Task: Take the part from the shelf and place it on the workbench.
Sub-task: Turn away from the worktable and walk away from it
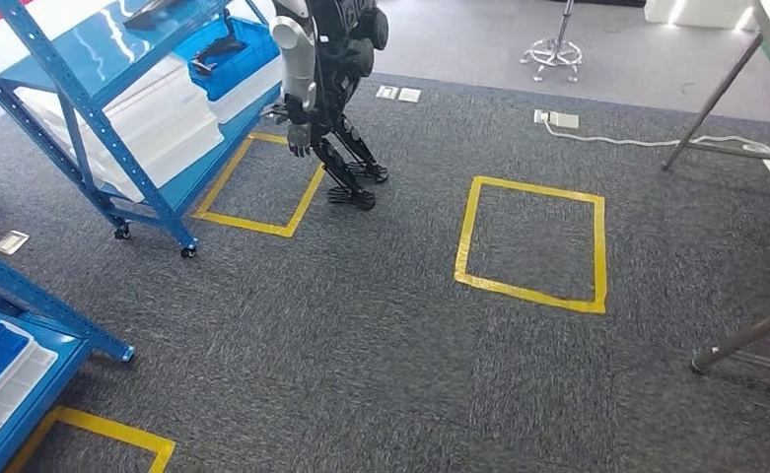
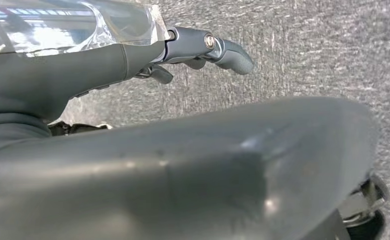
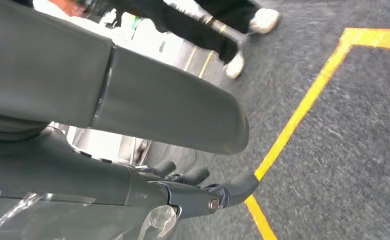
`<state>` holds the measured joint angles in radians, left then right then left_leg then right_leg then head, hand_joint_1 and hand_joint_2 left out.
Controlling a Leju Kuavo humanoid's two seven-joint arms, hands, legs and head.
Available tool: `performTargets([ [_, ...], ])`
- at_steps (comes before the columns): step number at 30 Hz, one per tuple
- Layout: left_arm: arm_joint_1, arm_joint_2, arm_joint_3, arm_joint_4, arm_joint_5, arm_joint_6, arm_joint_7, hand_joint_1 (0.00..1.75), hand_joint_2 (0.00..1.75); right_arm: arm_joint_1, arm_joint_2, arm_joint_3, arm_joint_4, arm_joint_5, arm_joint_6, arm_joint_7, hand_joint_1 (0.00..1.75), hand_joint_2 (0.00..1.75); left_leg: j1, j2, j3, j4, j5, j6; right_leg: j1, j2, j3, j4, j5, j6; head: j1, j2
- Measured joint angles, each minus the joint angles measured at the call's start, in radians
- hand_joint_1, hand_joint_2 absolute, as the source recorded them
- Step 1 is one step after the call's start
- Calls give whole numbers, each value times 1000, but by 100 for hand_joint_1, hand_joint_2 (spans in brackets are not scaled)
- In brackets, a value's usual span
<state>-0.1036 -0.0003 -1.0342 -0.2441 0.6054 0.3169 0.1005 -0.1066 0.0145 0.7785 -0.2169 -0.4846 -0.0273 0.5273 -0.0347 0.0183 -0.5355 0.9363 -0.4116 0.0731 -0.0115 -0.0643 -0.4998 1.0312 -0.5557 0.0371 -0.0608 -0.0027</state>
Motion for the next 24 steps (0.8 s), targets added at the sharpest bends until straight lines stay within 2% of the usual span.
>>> performTargets([
  [1, 0, -1, 0, 0, 1, 0, 0, 0, 0, 4, -1, 0, 0, 0, 0, 0, 0, 0, 5, -10, 6, -6, 4, 1, -1, 30, -26, 53, -26, 3, 1, 0],
  [2, -2, -2, 0, 0, 1, 0, 0, 0, 0, 6, -2, 1, 0, 0, 0, 0, 0, 0, 7, -22, 8, -7, 4, 3, -1, 48, -63, 121, -56, 7, 2, 0],
  [3, -4, -3, 0, 0, 2, 0, 0, 0, 0, 7, -3, 1, 0, 0, 0, 0, 0, 0, 8, -34, 8, -7, 4, 3, -3, 57, -101, 184, -78, 11, 2, 0],
  [4, -4, -4, 0, 0, 2, 0, 0, 0, 0, 8, -4, 2, 0, 0, 0, 0, 0, 0, 10, -48, 10, -7, 2, 2, -5, 60, -128, 224, -83, 15, 2, 0],
  [5, -3, -5, 0, 0, 2, 0, 0, 0, 0, 7, -5, 3, 0, 0, -1, 1, 0, 0, 13, -61, 12, -6, 0, 0, -7, 60, -139, 228, -67, 19, 2, 0],
  [6, -1, -5, 0, 0, 2, 0, 0, 0, 0, 7, -6, 4, 0, 0, -1, 1, 0, 0, 17, -76, 15, -4, -3, -4, -11, 63, -128, 188, -31, 24, 2, 0],
  [7, 0, -6, 0, 0, 2, 0, 0, 0, 0, 8, -7, 5, 0, 0, -1, 1, 0, 0, 21, -89, 18, 0, -7, -11, -17, 74, -102, 120, 14, 31, 2, 0],
  [8, 1, -5, 0, 0, 2, 0, 0, 0, 0, 11, -8, 5, 0, 0, -1, 1, 0, 0, 23, -102, 17, 7, -13, -19, -22, 97, -76, 54, 47, 39, 3, 0],
  [9, 0, -5, 0, 0, 3, 0, 0, 0, 0, 12, -8, 6, 0, 0, -1, 1, 0, 0, 24, -113, 13, 16, -20, -26, -26, 116, -55, 2, 69, 38, 4, 0],
  [10, 0, -5, 0, 1, 3, 1, 0, 0, 0, 12, -8, 6, 0, 0, -1, 0, 0, 0, 24, -121, 8, 23, -24, -32, -28, 130, -46, -24, 77, 33, 5, 0],
  [11, 0, -4, 0, 1, 4, 1, 0, 0, 0, 10, -8, 6, 0, 0, -1, 0, 0, 0, 24, -127, 3, 26, -27, -36, -26, 134, -46, -29, 72, 23, 6, 0],
  [12, 1, -4, 0, 1, 5, 2, 0, 0, 0, 7, -8, 6, 0, 0, -1, 0, 0, 0, 26, -134, 1, 28, -28, -38, -25, 122, -46, -30, 73, 9, 6, 0],
  [13, 2, -4, 0, 2, 5, 3, 0, 0, 0, 5, -7, 6, 0, 0, -1, 0, 0, 0, 28, -136, 0, 30, -30, -40, -23, 112, -44, -31, 72, 1, 6, 1],
  [15, 3, -4, 0, 2, 7, 4, 0, 0, 0, 6, -8, 7, 0, 0, -1, 0, 0, 0, 30, -103, -21, 78, -55, -47, -21, 89, -39, -32, 71, -12, 3, 1],
  [17, 1, -5, 0, 2, 7, 5, 0, 0, 0, 10, -9, 7, 0, 0, -1, 1, 0, 0, 31, -51, -87, 206, -114, -56, -17, 63, -37, -33, 67, -20, 0, 2],
  [18, 0, -5, 0, 2, 7, 5, 0, 0, 0, 12, -9, 7, 0, 0, -1, 1, 0, 0, 33, -39, -126, 279, -141, -58, -14, 50, -37, -33, 65, -23, 0, 2],
  [19, 1, -6, 0, 2, 7, 5, 0, 0, 0, 12, -9, 7, 0, 0, -1, 1, 0, 0, 33, -34, -157, 333, -156, -58, -12, 38, -36, -33, 63, -25, -1, 2],
  [20, 2, -6, 0, 2, 7, 6, 0, 0, 0, 12, -9, 7, 0, 0, -2, 1, 0, 0, 34, -31, -170, 351, -152, -57, -11, 26, -33, -33, 60, -26, 0, 2],
  [21, 4, -7, 0, 2, 7, 7, 0, 0, 0, 11, -9, 7, 0, 0, -2, 1, 0, 0, 33, -28, -160, 326, -129, -53, -10, 15, -29, -33, 57, -26, 0, 2],
  [22, 4, -7, 0, 2, 8, 8, 1, 0, 0, 9, -9, 7, 0, 0, -2, 1, 0, 0, 30, -19, -130, 262, -92, -47, -9, 4, -23, -33, 53, -26, 0, 2],
  [24, 2, -7, 0, 2, 8, 10, 1, 0, 0, 8, -8, 7, 0, -1, -3, 1, 0, 0, 17, 27, -57, 111, -30, -31, -6, -17, -11, -34, 44, -23, 0, 2],
])
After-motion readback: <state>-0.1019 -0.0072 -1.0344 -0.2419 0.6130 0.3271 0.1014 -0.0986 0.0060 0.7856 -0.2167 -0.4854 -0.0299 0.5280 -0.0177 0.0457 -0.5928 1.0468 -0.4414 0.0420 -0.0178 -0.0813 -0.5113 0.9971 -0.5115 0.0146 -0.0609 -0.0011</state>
